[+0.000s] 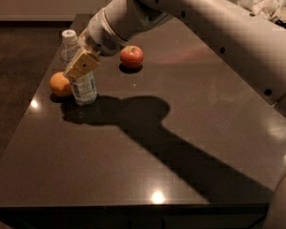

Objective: Move blue plastic bottle near orange

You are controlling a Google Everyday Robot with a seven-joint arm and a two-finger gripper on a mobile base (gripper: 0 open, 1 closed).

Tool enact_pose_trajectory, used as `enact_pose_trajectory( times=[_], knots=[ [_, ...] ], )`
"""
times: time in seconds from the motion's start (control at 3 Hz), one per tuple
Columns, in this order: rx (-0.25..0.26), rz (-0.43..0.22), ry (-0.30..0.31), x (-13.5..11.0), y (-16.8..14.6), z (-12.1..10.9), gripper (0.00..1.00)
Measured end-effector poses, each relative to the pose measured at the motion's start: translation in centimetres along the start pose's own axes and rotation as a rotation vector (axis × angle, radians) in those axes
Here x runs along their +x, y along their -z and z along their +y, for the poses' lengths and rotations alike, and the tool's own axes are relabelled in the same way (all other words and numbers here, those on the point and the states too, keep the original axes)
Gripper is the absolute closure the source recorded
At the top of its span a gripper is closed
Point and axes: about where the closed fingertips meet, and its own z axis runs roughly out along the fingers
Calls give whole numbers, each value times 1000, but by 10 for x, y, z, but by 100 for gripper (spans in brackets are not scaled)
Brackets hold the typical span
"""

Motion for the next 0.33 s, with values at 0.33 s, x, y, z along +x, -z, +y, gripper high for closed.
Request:
enact_pose_trajectory(
  times=[0.33],
  knots=[
    [-3,0,2,-1,-1,1,0]
  ],
)
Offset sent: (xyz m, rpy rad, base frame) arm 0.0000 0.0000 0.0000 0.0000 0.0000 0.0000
